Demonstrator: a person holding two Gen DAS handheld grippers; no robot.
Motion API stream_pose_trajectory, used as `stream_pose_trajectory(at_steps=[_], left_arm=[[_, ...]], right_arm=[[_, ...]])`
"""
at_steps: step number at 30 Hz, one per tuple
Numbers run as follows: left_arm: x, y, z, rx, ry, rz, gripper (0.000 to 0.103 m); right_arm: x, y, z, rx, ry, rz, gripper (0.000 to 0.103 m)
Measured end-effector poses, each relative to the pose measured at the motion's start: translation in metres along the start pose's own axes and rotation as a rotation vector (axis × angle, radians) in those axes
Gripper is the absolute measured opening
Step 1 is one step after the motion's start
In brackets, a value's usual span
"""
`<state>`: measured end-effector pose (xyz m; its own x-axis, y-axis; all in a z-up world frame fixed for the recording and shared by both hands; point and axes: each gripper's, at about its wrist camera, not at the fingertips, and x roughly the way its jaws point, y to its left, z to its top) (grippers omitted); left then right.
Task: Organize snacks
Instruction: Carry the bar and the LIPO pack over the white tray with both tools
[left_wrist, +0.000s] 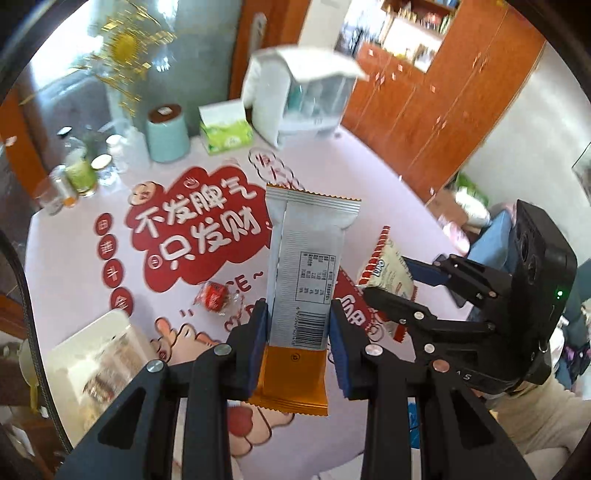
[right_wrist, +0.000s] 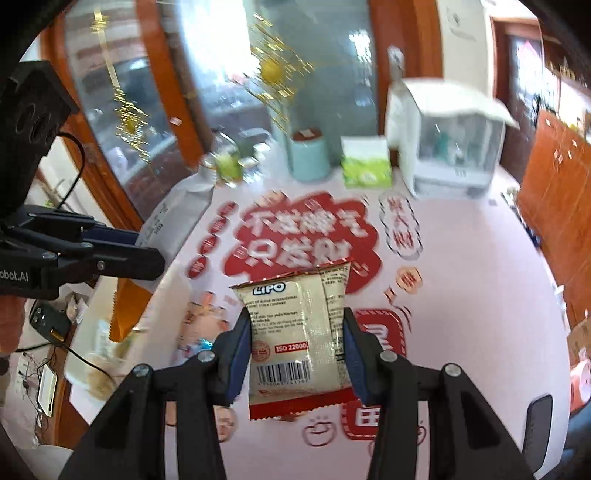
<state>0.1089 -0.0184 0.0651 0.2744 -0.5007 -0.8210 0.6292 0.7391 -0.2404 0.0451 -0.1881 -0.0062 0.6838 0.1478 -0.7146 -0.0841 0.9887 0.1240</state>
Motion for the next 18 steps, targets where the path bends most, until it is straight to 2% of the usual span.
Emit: stream_pose_trajectory(at_steps=[6, 11, 13, 16, 17, 18], left_arm=[[-0.076, 0.026, -0.053, -0.059, -0.099, 0.018, 0.03], [-0.114, 0.063, -0.104, -0.139, -0.126, 0.105, 0.03], [-0.122, 0.079, -0.125, -0.164, -0.13, 0.17, 0.03], [-0.125, 0.101, -0.155, -0.164, -0.152, 0.384, 0.031], [-0.122, 0.109, -0.165, -0.175, -0.153, 0.431, 0.031], [-0.119, 0.121, -0.176, -0.202, -0.147, 0.445, 0.031]], right_arm=[[-0.035, 0.073, 0.008, -0.092, -0.085, 0.094, 0.046], [-0.036, 0.133, 0.002, -0.158, -0.079, 0.182, 0.046], [-0.031, 0.158, -0.002, -0.19, -0.065, 0.213, 0.046], [-0.017, 0.194, -0.013, -0.238, -0.021, 0.246, 0.046], [-0.011, 0.203, -0.017, -0.252, -0.004, 0.248, 0.046], [-0.005, 0.212, -0.021, -0.263, 0.015, 0.249, 0.046]])
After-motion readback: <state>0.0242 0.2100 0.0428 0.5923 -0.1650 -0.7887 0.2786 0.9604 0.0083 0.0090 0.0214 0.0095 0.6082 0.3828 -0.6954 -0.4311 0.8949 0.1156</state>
